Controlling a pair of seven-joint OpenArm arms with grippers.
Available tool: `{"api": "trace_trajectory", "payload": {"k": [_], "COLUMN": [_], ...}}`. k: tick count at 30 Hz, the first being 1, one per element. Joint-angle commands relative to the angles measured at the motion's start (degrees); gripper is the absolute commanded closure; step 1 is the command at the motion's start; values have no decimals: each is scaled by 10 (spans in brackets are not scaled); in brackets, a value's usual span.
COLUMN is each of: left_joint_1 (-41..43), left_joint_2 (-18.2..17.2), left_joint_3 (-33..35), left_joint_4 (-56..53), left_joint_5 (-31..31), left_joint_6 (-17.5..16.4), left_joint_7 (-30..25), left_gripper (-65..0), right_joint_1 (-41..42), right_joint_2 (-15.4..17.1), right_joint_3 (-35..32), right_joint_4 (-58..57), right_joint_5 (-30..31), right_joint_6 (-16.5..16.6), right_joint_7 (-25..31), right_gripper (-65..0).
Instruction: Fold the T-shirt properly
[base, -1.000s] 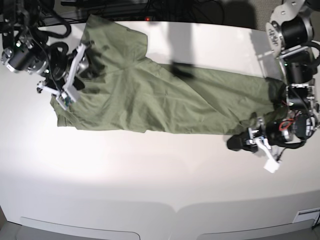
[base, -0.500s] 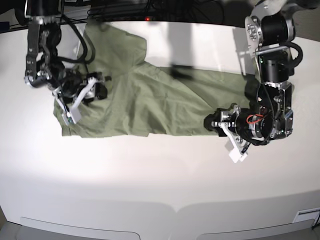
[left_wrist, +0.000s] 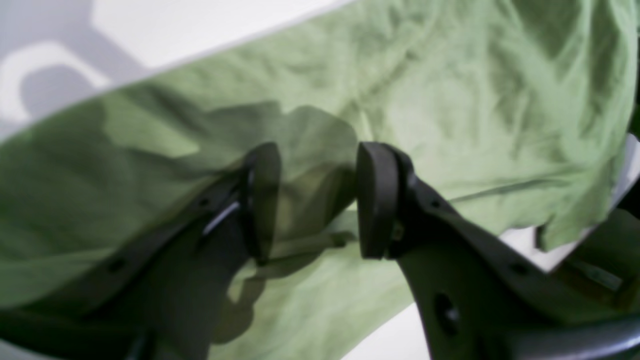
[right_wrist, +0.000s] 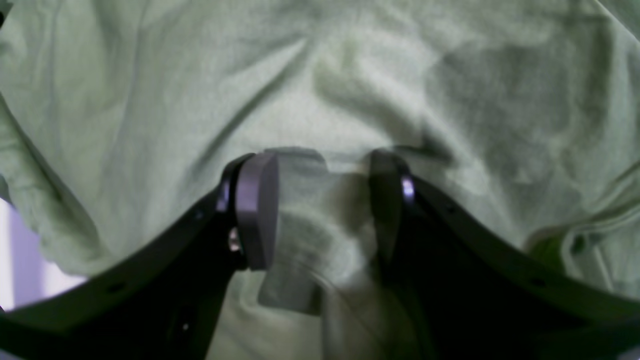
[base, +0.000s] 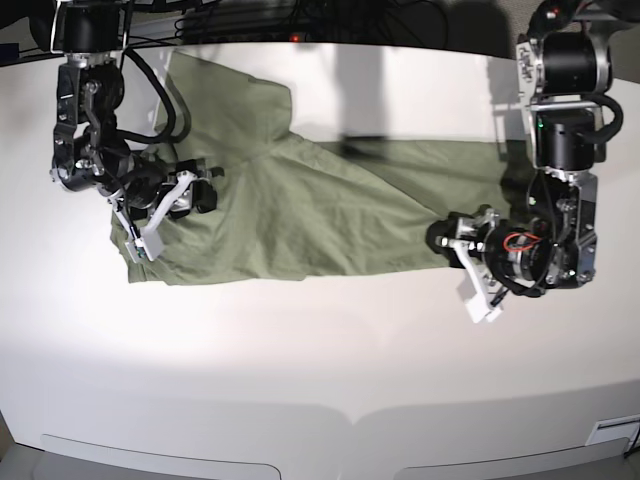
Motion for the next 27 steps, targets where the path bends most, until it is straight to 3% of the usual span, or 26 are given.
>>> {"api": "trace_trajectory", "payload": {"k": [1,5,17,24,27], "left_joint_1": [-9,-9,-4,-6,-6], "left_joint_2": [-19,-49,-85,-129,-138], "left_joint_3": [-2,-2,-2,-2,-2], "left_joint_4": [5,5,12,94,121], "left_joint_5": [33,31,-22,-19,-21], "left_joint_6": [10,11,16,16,17], "left_joint_7": [17,30,57,-22,-26], "left_gripper": [-248,-208,-206,-206,-206], "right_joint_1": [2,2,2,3,7], "right_joint_2": [6,6,6,6,6], "right_joint_3": [0,0,0,0,0], "right_joint_4": [0,0,0,0,1], "right_joint_5": [-14,-14,-14,-1,41], "right_joint_6": [-3,-3,-3,-2,28], "right_joint_7": [-18,-18,-19,-17,-17], "right_gripper": [-301,-301,-301,-302,-302]}}
